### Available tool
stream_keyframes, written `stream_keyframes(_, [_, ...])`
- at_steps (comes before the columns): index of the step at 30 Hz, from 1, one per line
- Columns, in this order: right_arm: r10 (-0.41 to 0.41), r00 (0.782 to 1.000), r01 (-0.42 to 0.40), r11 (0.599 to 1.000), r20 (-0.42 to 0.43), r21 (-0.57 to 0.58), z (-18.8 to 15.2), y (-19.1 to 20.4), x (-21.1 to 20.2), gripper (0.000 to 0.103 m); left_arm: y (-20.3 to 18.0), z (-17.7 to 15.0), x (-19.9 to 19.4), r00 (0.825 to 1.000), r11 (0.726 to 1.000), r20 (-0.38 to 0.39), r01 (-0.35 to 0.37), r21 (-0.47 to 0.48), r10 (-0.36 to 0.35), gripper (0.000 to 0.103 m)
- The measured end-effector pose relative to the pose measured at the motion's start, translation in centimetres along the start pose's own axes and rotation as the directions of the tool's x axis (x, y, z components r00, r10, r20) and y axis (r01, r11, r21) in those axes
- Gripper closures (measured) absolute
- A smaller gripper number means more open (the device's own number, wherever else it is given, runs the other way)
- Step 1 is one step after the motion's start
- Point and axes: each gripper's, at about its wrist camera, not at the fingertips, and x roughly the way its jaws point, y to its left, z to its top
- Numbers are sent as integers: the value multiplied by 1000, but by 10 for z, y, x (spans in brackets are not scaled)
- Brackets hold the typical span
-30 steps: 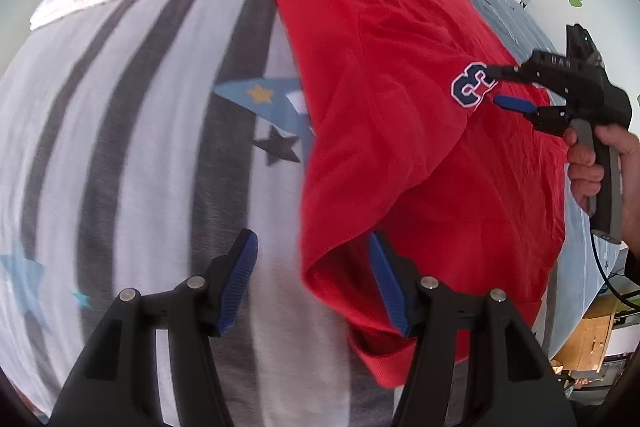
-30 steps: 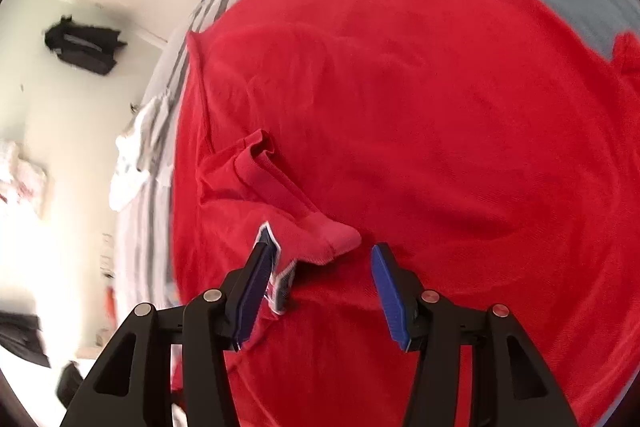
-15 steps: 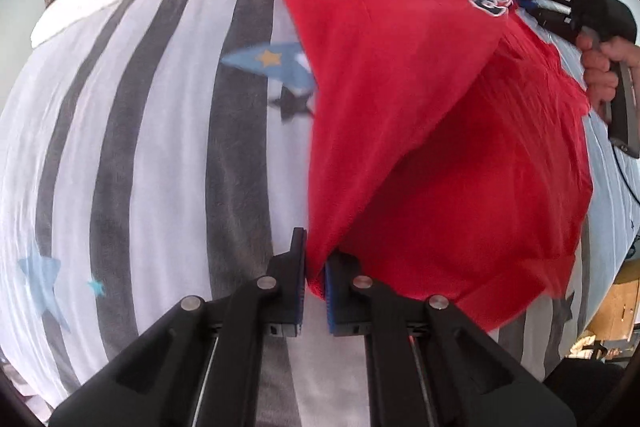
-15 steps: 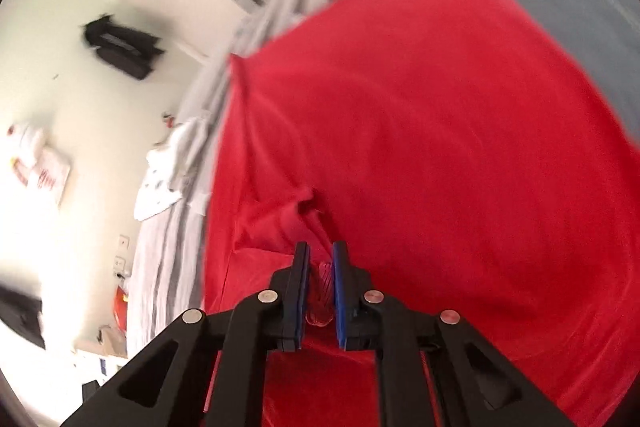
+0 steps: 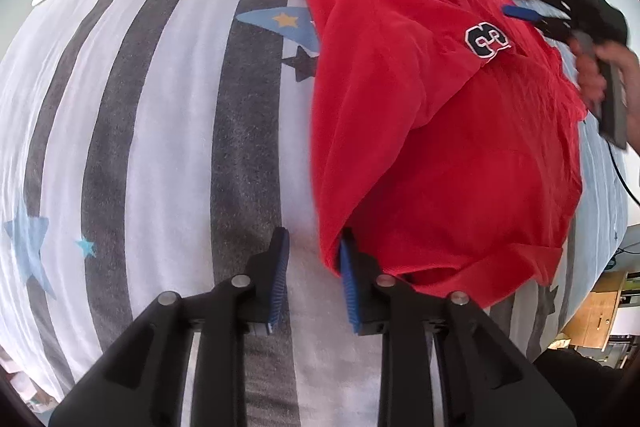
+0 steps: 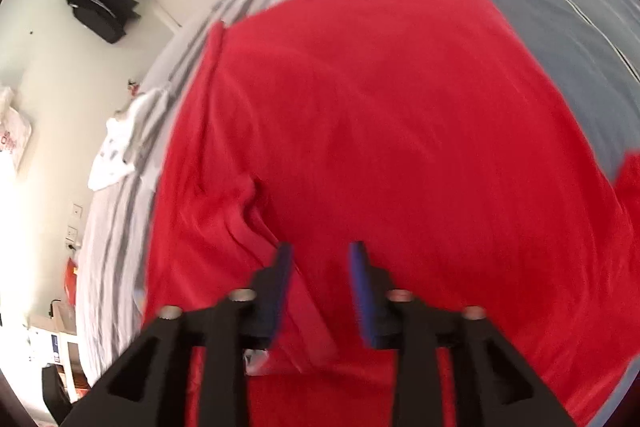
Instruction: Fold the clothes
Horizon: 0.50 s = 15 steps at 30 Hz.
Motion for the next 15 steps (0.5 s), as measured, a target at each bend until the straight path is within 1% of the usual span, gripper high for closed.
stream_keyframes(4, [22, 998, -27, 997, -62, -75, 22, 26, 40, 56, -7, 0, 9, 1000, 1000, -21, -1, 20, 1, 81])
stream_keyframes(6, [53, 995, -59, 995, -89, -74, 29, 31, 55, 56, -9, 2, 12, 1000, 1000, -24, 3, 25, -2, 81])
stream_keyframes(7, [55, 994, -63, 995, -94, -81, 30, 34, 61, 56, -10, 3, 13, 1000, 1000, -26, 6, 26, -6, 81])
stream_keyframes(8, [49, 994, -58, 994, -97, -92, 32, 36, 65, 66, -11, 3, 15, 1000, 1000, -29, 11, 28, -10, 81])
stream_keyframes(9, [44, 994, -54, 993, -100, -103, 33, 38, 70, 89, -12, 4, 16, 999, 999, -30, 13, 31, -13, 81])
stream_keyframes(10, [41, 994, -51, 993, -99, -107, 35, 38, 72, 97, -12, 4, 17, 999, 999, -31, 17, 34, -16, 81])
stream_keyframes(12, [36, 995, -46, 993, -93, -110, 40, 38, 74, 99, -14, 4, 19, 999, 999, -33, 23, 35, -22, 81])
stream_keyframes(15, [51, 998, -55, 994, -44, -100, 49, 36, 64, 100, -15, 4, 22, 999, 999, -39, 32, 35, -31, 81])
